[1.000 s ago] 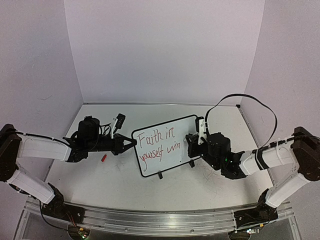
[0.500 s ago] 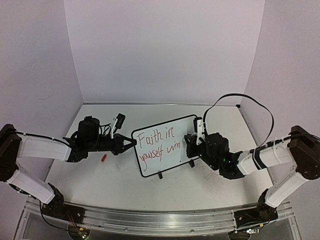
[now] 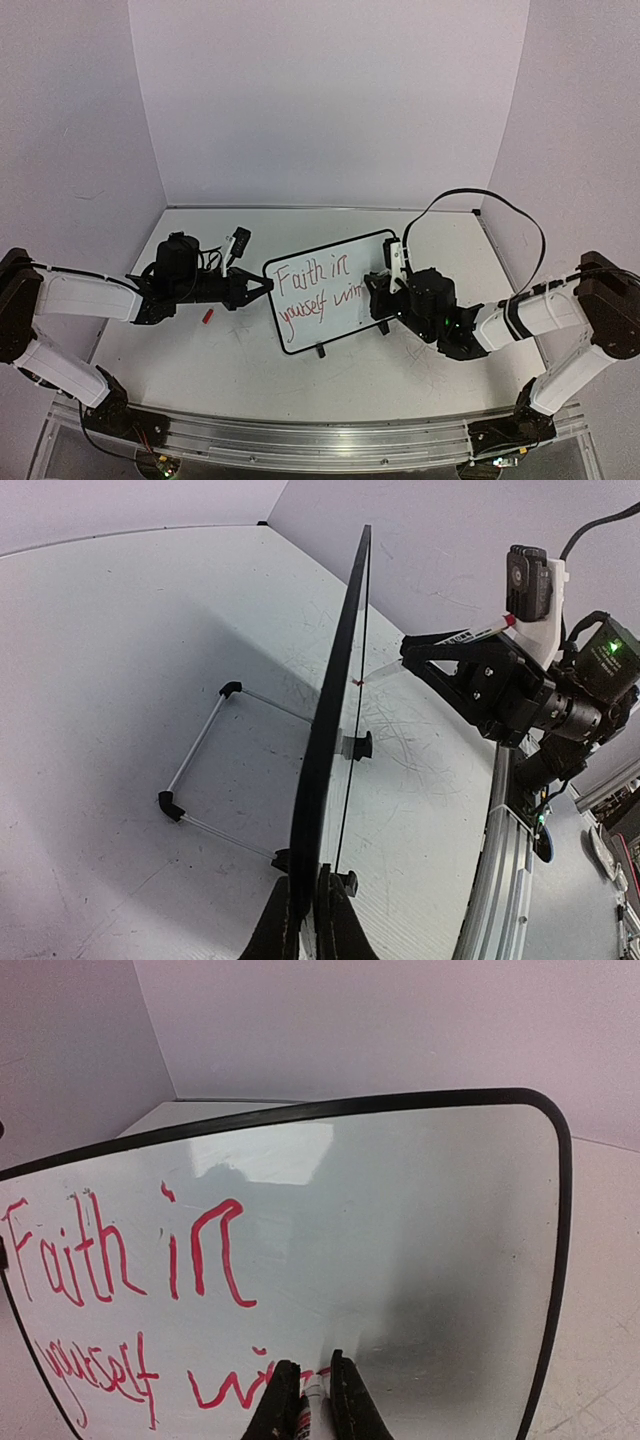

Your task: Write a sentence on the whiteboard

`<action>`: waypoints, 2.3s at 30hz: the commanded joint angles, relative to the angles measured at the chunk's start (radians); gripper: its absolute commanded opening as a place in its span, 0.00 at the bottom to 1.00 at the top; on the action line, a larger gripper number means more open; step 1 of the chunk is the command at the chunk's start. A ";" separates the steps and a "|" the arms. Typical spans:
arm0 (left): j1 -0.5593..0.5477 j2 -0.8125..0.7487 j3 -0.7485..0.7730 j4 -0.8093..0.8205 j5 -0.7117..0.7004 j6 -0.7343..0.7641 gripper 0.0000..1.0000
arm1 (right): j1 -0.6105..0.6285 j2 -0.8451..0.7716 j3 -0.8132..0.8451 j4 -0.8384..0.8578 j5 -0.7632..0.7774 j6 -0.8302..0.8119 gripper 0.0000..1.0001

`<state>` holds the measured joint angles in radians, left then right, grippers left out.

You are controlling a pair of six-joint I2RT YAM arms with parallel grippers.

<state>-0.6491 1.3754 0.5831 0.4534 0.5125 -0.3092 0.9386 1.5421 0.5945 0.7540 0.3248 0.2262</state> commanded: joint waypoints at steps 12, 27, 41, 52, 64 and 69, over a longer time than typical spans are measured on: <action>-0.003 -0.019 0.018 -0.007 -0.024 0.050 0.00 | 0.004 -0.007 -0.010 -0.058 0.131 0.070 0.00; -0.003 -0.018 0.020 -0.009 -0.026 0.050 0.00 | 0.025 0.019 0.006 -0.032 0.046 0.083 0.00; -0.004 -0.017 0.015 -0.008 -0.029 0.051 0.00 | 0.004 -0.132 -0.081 -0.003 0.070 0.038 0.00; -0.004 -0.014 0.020 -0.009 -0.027 0.050 0.00 | -0.026 -0.080 -0.053 0.022 0.042 0.031 0.00; -0.004 -0.017 0.020 -0.010 -0.025 0.050 0.00 | -0.027 -0.025 -0.020 0.037 0.033 0.019 0.00; -0.004 -0.018 0.018 -0.010 -0.023 0.051 0.00 | -0.029 0.001 -0.021 0.060 0.057 0.020 0.00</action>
<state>-0.6498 1.3735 0.5831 0.4531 0.5121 -0.3060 0.9155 1.5225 0.5437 0.7592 0.3579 0.2571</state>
